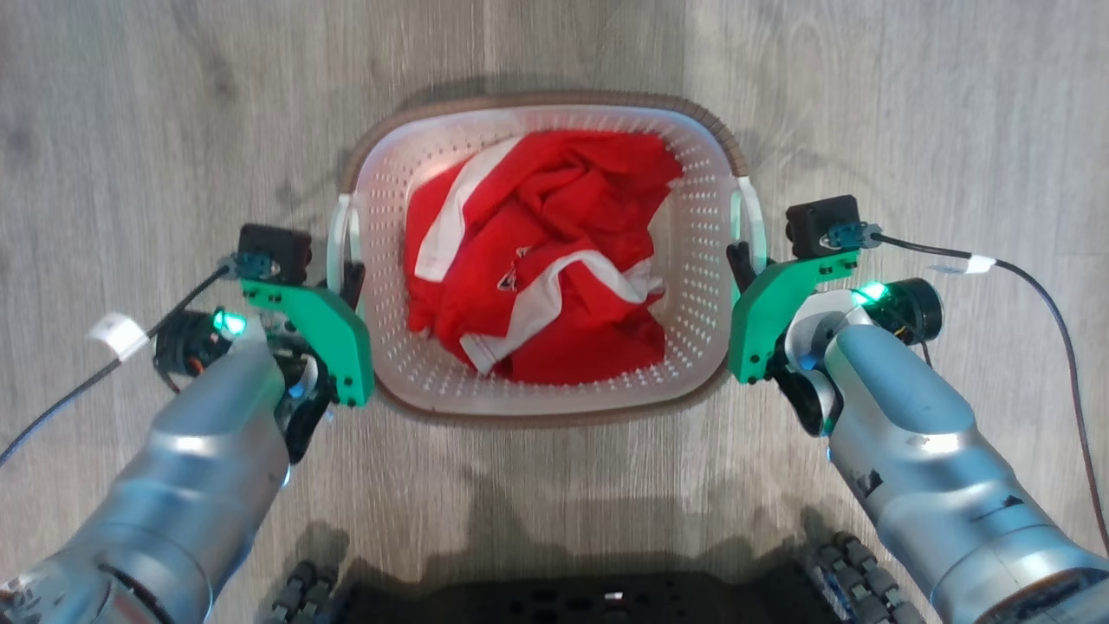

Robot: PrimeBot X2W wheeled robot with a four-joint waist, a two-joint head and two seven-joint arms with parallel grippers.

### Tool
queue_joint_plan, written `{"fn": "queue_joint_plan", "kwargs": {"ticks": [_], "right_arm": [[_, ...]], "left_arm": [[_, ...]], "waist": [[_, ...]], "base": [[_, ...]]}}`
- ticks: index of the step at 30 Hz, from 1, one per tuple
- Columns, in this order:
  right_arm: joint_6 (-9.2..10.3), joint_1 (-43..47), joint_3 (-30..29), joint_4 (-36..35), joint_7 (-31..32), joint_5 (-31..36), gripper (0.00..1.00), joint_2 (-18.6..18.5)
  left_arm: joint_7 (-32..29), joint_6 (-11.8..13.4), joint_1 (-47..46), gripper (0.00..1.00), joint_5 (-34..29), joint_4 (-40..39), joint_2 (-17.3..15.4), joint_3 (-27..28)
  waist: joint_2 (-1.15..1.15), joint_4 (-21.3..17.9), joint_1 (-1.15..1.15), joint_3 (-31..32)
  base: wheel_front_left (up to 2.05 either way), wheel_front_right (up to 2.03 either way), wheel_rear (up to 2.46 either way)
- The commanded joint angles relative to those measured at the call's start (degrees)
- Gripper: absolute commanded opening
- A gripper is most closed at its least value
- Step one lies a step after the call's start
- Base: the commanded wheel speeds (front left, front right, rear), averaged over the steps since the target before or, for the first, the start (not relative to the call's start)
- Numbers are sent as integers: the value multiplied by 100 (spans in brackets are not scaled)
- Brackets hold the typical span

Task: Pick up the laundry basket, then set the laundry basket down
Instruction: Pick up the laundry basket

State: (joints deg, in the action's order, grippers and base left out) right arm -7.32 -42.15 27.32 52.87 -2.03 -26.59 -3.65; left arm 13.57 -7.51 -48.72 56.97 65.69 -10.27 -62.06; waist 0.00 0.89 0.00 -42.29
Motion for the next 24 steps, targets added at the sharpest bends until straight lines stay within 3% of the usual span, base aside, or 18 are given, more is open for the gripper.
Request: {"fn": "queue_joint_plan", "kwargs": {"ticks": [1, 13, 24], "right_arm": [[-17, 126, 160, -107, 47, -41, 0, 78], [-17, 255, 611, -358, 663, -439, 0, 78], [-17, 513, 798, -525, 1189, -565, 0, 78]], "left_arm": [[-13, 2, 173, 0, 32, -64, -258, -14], [-193, 2, 415, 0, 306, -420, -628, -659], [-365, 2, 726, 0, 470, -774, -923, -923]], "waist": [[0, -32, 0, 148], [0, -92, 0, 1084], [0, -94, 0, 1780]], "base": [[0, 0, 0], [0, 0, 0], [0, 0, 0]]}}
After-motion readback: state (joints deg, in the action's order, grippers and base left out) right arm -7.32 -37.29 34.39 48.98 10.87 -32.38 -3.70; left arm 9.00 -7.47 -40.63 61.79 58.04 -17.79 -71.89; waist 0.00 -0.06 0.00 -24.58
